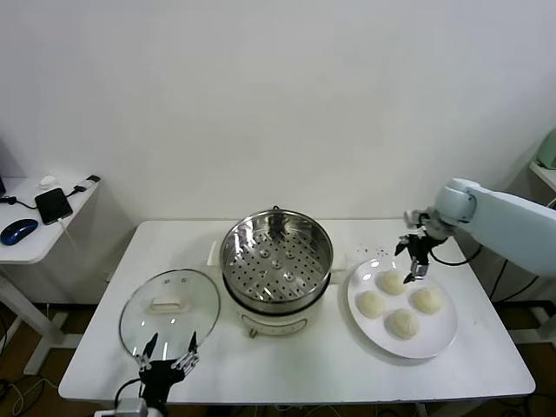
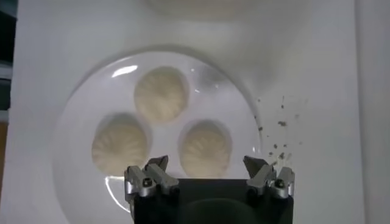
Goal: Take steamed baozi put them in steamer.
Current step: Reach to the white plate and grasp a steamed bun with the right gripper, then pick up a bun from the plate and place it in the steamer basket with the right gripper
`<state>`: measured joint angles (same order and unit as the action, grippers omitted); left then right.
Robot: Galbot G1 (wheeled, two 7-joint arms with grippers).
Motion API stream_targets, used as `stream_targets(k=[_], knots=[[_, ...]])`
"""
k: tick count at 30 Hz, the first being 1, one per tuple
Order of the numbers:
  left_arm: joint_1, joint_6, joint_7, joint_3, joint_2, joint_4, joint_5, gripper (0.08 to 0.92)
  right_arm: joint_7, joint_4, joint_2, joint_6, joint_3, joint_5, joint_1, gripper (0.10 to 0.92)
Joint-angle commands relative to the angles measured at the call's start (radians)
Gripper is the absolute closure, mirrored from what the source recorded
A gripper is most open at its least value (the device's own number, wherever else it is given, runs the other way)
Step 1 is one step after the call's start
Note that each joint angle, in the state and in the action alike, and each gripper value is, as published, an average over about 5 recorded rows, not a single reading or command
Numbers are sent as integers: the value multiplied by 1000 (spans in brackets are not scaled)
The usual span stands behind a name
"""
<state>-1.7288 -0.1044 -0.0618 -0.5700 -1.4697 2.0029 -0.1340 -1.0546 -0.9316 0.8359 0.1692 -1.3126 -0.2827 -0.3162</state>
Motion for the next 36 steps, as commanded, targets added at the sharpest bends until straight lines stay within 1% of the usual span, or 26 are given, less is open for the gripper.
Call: stream_targets(k=[1,9,17,20,23,26,28,31,34,36], knots=[[0,1,1,2,-3,-9,4,177,7,87,47,18,17,45,61,203],[-2,9,-2,2,-9,-17,14,177,37,122,71,8,86,62,117,203],[-16,16,-2,1,-7,-6,14,177,44,102,74,21,109,76,144,205],[-19,17,-2,3,-7,0,14,177,47,96,72,26,113,88,144,244],[-20,16,-2,5,-8,5,15,177,55,86,68,30,119,97,141,313],[-23,17,-2,4,-8,11,15,177,56,57,55,33,118,98,122,342],[-26,17,-2,4,-7,16,15,177,49,18,37,35,94,80,83,344],[-31,19,-2,4,-6,26,15,177,28,-65,4,27,9,15,-47,344],[-34,17,-2,7,-8,38,16,177,-2,-116,5,-19,-104,-76,-240,344],[-35,15,-2,11,-10,44,18,177,-25,-126,38,-78,-178,-142,-384,341]])
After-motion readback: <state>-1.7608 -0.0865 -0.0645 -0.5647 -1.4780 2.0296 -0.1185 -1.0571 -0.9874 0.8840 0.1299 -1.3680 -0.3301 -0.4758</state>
